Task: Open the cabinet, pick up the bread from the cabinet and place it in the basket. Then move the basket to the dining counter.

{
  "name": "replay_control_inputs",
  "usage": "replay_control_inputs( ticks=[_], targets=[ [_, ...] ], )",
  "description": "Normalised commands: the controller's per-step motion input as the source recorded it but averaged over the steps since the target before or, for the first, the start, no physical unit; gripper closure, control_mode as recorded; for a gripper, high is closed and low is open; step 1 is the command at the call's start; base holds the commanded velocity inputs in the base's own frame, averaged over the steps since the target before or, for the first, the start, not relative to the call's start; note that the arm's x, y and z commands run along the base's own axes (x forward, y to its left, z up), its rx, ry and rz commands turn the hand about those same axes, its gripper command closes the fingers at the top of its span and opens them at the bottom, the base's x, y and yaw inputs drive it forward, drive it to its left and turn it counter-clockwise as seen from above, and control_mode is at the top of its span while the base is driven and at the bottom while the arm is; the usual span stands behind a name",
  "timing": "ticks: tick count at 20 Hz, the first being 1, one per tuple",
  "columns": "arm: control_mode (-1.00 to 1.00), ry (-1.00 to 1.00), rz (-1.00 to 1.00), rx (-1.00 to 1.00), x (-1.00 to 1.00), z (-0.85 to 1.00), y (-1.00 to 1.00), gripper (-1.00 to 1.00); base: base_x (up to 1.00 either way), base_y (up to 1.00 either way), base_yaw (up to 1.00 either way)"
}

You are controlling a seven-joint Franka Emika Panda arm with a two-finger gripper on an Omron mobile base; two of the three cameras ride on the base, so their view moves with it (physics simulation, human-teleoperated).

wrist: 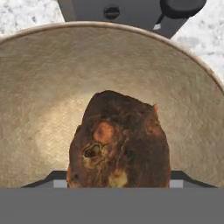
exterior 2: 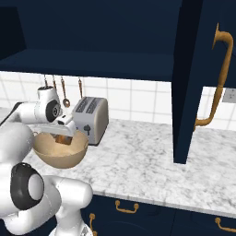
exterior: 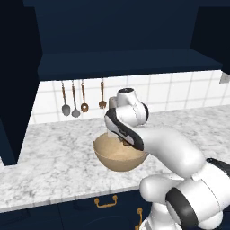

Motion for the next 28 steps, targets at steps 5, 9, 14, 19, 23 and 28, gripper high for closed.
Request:
replay_control_inputs(
  ticks=[5, 9, 14, 19, 23, 28],
  targets=[
    [-1.0, 0.19, 0.0, 0.0, 0.44, -0.64, 0.27, 1.0, 0.0, 0.0, 0.0],
    [-1.0, 0.1, 0.0, 0.0, 0.2, -0.5, 0.23, 1.0, 0.0, 0.0, 0.0],
    [-1.0, -0.02, 0.0, 0.0, 0.07, -0.5, 0.01, 1.0, 0.0, 0.0, 0.0],
    [-1.0, -0.01, 0.0, 0.0, 0.0, -0.24, 0.0, 1.0, 0.0, 0.0, 0.0],
    [-1.0, 0.0, 0.0, 0.0, 0.0, 0.0, 0.0, -1.0, 0.0, 0.0, 0.0],
    [-1.0, -0.02, 0.0, 0.01, -0.21, 0.04, -0.01, -1.0, 0.0, 0.0, 0.0]
  ],
)
